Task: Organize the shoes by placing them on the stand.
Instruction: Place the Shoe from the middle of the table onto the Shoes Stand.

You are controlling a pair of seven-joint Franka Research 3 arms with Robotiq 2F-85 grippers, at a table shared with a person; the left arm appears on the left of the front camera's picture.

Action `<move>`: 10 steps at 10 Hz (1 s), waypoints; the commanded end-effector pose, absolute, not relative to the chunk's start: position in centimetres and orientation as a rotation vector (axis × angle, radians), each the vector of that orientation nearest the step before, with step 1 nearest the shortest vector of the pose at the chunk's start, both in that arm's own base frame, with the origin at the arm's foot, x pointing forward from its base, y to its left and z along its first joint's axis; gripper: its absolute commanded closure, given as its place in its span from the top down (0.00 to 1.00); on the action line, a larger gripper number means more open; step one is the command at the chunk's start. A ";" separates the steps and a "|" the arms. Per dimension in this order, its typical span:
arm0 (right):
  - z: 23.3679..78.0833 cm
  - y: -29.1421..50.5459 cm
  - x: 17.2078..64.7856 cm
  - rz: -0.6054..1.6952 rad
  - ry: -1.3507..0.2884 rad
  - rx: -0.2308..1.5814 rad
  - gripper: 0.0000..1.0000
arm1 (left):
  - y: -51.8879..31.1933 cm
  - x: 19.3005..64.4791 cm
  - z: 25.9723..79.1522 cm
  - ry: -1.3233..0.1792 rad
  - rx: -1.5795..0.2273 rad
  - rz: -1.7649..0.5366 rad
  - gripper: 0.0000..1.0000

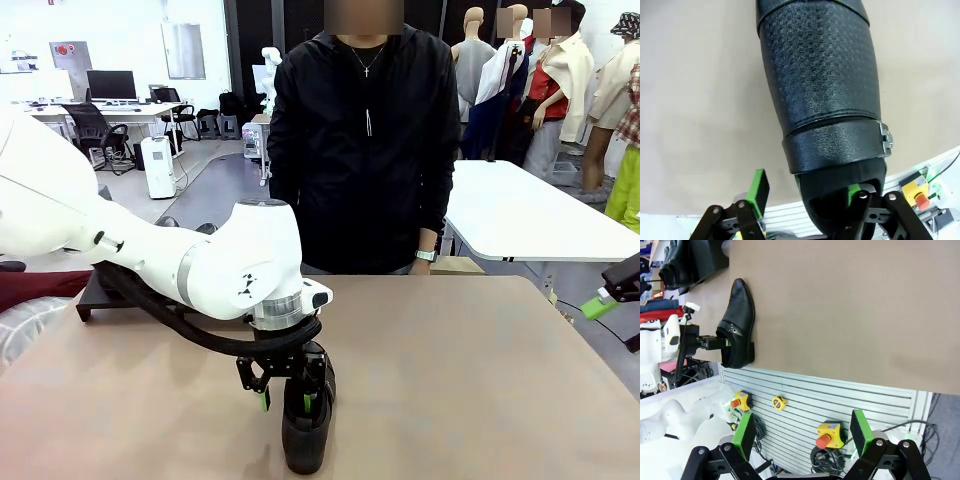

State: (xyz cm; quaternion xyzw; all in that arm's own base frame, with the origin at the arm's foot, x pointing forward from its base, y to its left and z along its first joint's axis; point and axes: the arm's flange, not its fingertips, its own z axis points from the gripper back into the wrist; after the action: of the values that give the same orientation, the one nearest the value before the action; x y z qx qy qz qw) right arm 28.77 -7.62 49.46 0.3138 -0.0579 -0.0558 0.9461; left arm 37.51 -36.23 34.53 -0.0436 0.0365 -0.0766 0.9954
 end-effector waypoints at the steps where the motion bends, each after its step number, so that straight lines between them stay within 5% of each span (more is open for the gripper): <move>1: 49.5 -7.6 28.8 -0.112 -0.117 0.653 1.00 | -36.1 37.9 34.7 0.070 -0.063 -0.150 0.00; 10: 49.5 -7.6 28.8 -0.112 -0.117 0.653 1.00 | -36.3 37.1 39.0 -0.024 -0.046 -0.173 0.00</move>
State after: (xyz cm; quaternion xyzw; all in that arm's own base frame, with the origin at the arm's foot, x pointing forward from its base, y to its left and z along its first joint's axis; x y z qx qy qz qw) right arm 28.78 -7.62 49.46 0.3139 -0.0579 -0.0558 0.9461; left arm 37.60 -36.27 36.99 -0.0375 0.0057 -0.0898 0.9952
